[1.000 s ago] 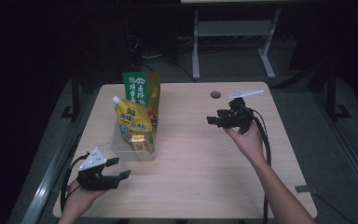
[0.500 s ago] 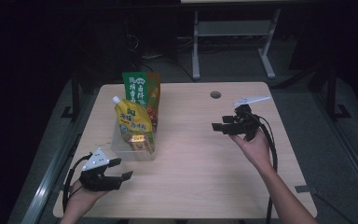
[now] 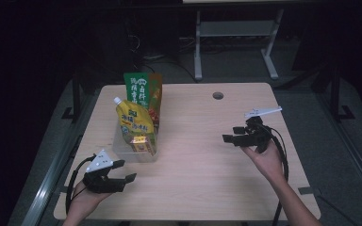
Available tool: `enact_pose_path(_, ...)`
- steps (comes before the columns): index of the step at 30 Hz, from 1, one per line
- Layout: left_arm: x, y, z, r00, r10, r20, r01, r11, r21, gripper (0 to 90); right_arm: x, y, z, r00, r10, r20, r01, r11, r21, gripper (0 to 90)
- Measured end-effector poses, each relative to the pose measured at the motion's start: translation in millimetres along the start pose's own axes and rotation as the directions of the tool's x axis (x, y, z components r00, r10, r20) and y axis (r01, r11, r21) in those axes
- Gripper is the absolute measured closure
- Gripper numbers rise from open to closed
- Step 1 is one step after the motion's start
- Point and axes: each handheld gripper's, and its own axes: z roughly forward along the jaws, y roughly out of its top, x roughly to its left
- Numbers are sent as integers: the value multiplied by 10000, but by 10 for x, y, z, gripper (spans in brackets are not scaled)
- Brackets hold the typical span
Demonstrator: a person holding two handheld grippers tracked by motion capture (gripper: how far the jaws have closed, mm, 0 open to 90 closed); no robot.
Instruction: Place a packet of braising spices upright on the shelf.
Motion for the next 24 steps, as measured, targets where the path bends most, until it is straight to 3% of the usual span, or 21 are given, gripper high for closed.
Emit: enact_pose_path(24,-6,-8,50,10000,1,65,-1,10000,-56,294,-155,-500,-147,9973,736,11,-735,9971,-181,348)
